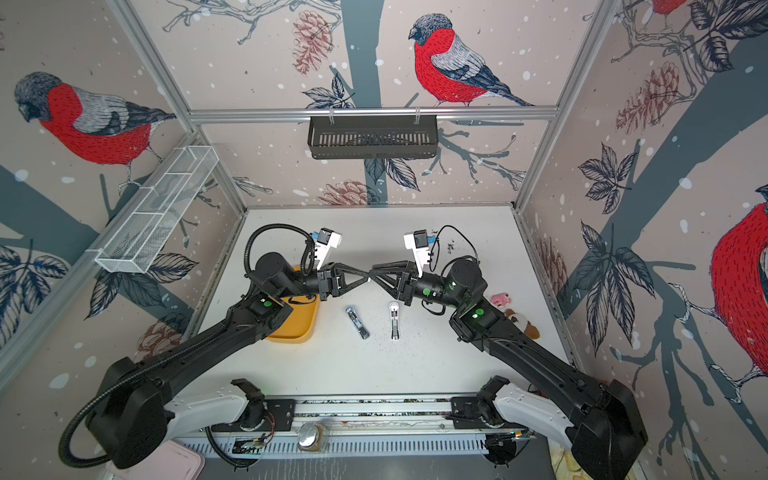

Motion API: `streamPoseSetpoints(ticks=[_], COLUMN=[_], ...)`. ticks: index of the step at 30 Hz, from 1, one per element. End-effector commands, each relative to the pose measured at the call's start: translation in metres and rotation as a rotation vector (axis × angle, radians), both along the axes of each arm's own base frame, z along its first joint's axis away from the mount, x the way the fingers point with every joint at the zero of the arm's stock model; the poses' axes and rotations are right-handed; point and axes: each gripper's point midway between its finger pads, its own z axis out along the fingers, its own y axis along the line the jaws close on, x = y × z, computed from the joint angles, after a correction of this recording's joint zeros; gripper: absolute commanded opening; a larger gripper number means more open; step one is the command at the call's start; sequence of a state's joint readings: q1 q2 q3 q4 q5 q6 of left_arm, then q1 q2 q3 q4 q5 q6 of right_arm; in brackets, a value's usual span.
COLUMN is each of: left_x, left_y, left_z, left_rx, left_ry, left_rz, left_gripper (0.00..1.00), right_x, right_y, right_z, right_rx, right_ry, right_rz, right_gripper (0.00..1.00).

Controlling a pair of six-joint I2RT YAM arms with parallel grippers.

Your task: Load the staples into the stapler

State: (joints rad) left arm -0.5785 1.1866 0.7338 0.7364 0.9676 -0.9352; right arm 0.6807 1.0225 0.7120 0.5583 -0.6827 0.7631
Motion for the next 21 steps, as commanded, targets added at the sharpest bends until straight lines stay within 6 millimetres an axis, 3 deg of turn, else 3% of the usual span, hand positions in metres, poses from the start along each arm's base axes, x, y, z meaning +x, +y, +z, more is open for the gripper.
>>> streamPoseSetpoints(ticks=[1, 21], left_x=[-0.0061, -0.0058], left_y=[0.0019, 0.0030], left_z=[0.0125, 0.0123], left_rx=[-0.035, -0.033], left_ry=[-0.055, -0.055], left_rz=[-0.014, -0.002], left_gripper=[0.00, 0.00], right_x=[-0.0037, -0.0065], right_y=[-0.0004, 0.0022], right_z=[0.0112, 0.0085], right_rx=[0.038, 0.035], right_ry=[-0.032, -0.032], right_rz=[0.013, 0.025], right_gripper=[0.31, 0.26])
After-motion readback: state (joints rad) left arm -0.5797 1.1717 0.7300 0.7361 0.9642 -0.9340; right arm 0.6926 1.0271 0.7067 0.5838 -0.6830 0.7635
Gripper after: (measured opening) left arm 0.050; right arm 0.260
